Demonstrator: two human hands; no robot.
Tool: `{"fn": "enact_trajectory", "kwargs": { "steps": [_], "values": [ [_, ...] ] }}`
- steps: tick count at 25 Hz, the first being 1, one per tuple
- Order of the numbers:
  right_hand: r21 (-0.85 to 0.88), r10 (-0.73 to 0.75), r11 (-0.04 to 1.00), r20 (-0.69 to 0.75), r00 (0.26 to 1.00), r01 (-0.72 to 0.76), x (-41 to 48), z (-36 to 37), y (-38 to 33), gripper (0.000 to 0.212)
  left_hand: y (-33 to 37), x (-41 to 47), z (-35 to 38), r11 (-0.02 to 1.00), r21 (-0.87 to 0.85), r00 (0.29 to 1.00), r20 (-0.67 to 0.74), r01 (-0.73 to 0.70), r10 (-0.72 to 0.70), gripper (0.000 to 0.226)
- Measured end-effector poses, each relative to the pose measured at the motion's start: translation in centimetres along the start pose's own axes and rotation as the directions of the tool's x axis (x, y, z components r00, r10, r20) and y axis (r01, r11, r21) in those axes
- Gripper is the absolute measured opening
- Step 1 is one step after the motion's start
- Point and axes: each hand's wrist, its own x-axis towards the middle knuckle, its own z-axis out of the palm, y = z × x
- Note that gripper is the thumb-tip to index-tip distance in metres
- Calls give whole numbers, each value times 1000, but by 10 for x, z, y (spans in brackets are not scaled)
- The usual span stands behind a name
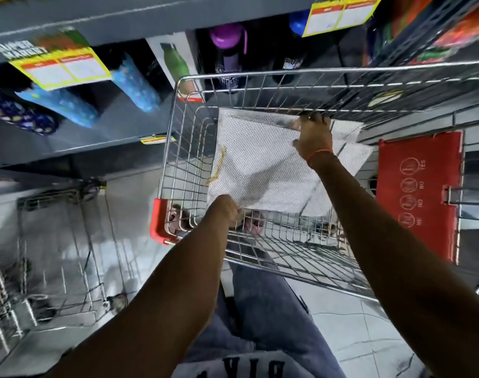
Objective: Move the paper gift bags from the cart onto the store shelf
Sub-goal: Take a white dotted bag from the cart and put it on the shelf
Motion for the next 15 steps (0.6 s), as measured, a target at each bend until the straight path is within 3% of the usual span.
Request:
{"fn": "enact_trajectory", "kwargs": {
  "steps": [2, 4, 5, 7, 9, 10, 12, 15],
  "values": [
    [-9, -21, 1000, 41, 999, 21, -1, -17, 5, 53, -4, -2, -8, 965, 247, 994, -29, -92, 102, 26],
    [23, -84, 996, 109, 990, 82, -9, -33, 11, 41, -1, -16, -14, 936, 304, 976, -74, -176, 207, 26],
    [43, -106, 994, 134, 985, 101, -11, -42, 15, 37, 0, -22, -18, 947, 262, 978, -45, -186, 204, 31],
    [77, -153, 987, 162, 975, 142, -16, -62, 22, 37, 3, -27, -26, 985, -47, 986, 3, -164, 165, 29],
    [83, -167, 984, 151, 974, 156, -24, -90, 27, 36, 13, -40, -35, 910, -384, 980, 57, -154, 190, 30],
    [69, -166, 985, 155, 974, 157, -26, -104, 31, 35, 22, -48, -39, 873, -462, 975, 75, -154, 211, 36],
    [69, -149, 988, 178, 973, 139, -31, -132, 39, 33, 43, -64, -50, 830, -515, 953, 74, -216, 294, 32],
    [187, -90, 981, 196, 976, 52, -34, -170, 45, 26, 79, -89, -63, 831, -415, 880, 128, -371, 457, 34]
  ]
}}
